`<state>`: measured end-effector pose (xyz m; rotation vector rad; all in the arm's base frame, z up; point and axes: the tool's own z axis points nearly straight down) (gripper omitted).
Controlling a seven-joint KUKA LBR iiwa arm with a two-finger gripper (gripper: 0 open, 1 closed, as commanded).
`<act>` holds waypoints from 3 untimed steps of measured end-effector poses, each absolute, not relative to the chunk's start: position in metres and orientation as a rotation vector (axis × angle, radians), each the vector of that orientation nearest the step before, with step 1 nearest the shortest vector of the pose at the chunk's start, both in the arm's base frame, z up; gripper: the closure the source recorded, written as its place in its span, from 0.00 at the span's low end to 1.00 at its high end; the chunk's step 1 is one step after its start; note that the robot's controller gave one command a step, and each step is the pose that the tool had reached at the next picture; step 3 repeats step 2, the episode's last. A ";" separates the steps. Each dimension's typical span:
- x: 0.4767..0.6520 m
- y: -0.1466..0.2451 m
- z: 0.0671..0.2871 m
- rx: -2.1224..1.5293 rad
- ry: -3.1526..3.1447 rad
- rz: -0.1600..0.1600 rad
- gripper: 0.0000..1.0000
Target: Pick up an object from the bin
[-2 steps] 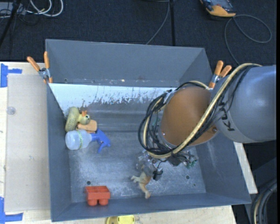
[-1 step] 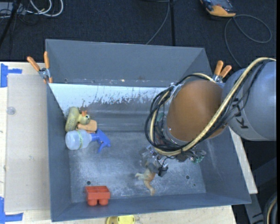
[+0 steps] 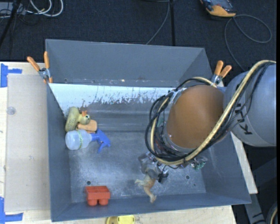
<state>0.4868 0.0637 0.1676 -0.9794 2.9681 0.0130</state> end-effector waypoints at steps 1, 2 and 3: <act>0.481 0.080 0.163 -1.155 2.903 0.013 1.00; 0.481 0.083 0.162 -1.223 2.874 0.013 1.00; 0.481 0.083 0.162 -1.223 2.874 0.013 1.00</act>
Offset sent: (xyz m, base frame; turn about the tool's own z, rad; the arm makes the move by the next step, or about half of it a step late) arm -0.0069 0.0207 -0.0185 -0.3607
